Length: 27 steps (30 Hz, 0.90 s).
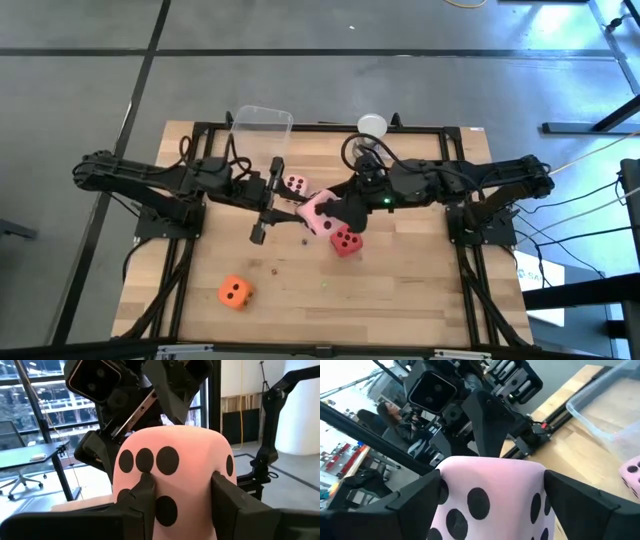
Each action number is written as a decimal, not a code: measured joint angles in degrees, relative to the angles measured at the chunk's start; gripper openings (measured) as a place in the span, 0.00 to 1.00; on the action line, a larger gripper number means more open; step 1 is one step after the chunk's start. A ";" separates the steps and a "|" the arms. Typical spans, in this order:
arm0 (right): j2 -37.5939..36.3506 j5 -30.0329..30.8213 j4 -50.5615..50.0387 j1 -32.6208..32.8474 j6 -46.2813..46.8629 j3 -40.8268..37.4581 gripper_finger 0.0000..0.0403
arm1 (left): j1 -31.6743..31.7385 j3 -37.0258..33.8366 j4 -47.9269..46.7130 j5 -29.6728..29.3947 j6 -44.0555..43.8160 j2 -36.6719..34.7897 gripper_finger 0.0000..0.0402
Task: Pick & Place Dice
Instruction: Put the large pink dice into the transparent bin
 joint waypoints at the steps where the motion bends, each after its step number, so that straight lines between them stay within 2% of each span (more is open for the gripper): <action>1: -0.02 0.06 -0.24 0.04 0.21 0.00 0.85 | 0.00 0.00 -0.12 -0.04 0.09 0.00 0.29; 7: -0.64 4.68 -0.32 0.58 -1.21 0.00 0.80 | 0.04 0.02 -0.67 -1.38 0.22 -0.28 0.24; 18: -2.43 5.21 -1.20 0.63 -1.47 0.20 0.77 | 0.04 -0.08 -3.43 -2.90 -1.20 -2.33 0.11; 27: -6.68 9.81 -3.53 1.45 -3.23 0.20 0.75 | 0.85 -0.04 -13.69 -16.42 -1.99 -6.12 0.02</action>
